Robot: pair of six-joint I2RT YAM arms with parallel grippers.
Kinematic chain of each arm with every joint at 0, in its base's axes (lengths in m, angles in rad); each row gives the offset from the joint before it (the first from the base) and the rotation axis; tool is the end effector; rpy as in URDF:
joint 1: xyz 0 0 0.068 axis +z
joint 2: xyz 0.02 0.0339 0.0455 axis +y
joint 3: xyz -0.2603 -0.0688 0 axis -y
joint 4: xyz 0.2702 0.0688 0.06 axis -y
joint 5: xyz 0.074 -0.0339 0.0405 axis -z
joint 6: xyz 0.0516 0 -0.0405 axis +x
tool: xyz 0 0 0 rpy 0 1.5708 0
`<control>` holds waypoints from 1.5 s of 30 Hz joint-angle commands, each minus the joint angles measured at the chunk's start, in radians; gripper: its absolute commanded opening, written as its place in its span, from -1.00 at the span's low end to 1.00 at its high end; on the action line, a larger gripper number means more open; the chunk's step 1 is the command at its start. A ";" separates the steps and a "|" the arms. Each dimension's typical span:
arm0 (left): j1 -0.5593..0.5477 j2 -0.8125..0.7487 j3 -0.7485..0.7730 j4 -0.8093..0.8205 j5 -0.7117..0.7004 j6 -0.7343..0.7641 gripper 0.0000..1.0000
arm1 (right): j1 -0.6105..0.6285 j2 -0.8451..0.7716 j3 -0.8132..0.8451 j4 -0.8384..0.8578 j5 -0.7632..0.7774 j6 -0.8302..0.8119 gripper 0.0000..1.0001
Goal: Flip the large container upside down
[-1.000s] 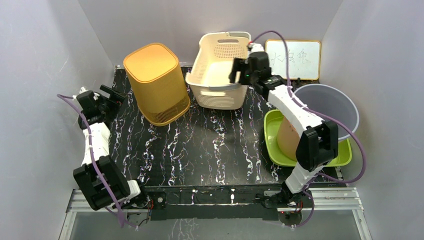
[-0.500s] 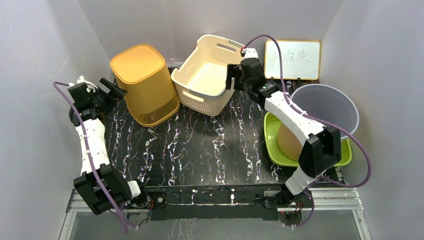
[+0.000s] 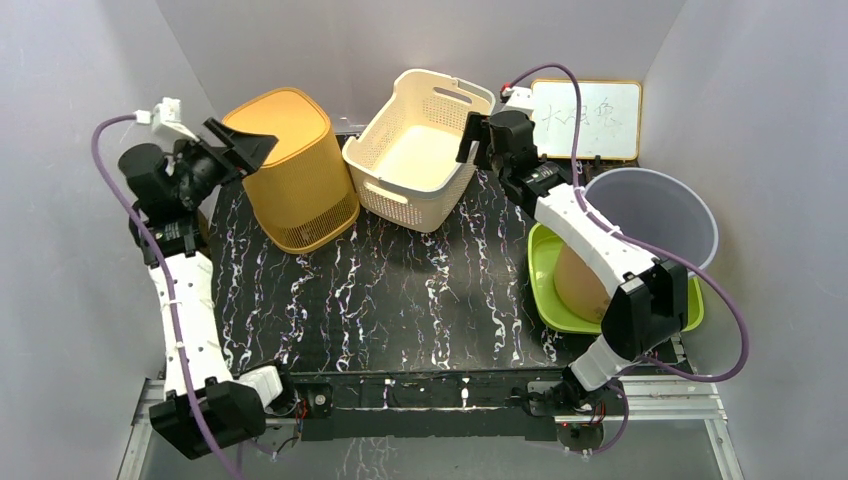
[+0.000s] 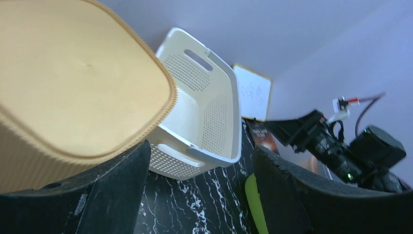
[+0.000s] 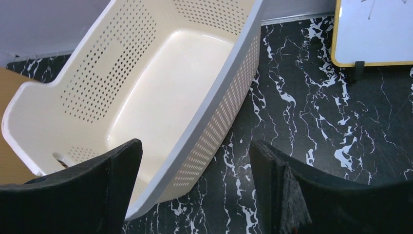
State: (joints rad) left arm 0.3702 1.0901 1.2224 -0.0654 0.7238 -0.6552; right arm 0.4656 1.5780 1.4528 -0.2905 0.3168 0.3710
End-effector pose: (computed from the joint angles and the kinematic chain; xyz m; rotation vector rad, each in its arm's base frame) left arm 0.2659 0.0665 0.4470 -0.2006 1.5580 -0.7667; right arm 0.3736 0.1697 0.3499 0.1112 1.9688 0.2329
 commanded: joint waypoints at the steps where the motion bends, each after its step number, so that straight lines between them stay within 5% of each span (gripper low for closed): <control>1: -0.181 0.029 0.077 -0.082 0.041 0.099 0.45 | -0.028 0.033 0.005 0.090 0.023 0.061 0.60; 9: -0.491 0.095 -0.007 -0.158 -0.106 0.237 0.41 | -0.069 0.058 -0.023 0.114 -0.002 0.083 0.60; 22: -0.494 0.239 -0.275 0.183 -0.461 0.290 0.44 | -0.140 0.056 -0.068 0.136 -0.058 0.071 0.60; 33: -0.483 0.349 -0.305 0.277 -1.020 0.377 0.58 | -0.179 0.076 -0.095 0.160 -0.130 0.064 0.58; 45: -0.304 0.488 -0.205 0.339 -0.946 0.468 0.62 | -0.202 0.097 -0.082 0.163 -0.169 0.040 0.57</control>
State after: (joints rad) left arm 0.0170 1.5494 0.9398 0.2142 -0.2131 -0.2550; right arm 0.2749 1.6791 1.3571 -0.1886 0.1627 0.4305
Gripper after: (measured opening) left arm 0.804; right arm 0.791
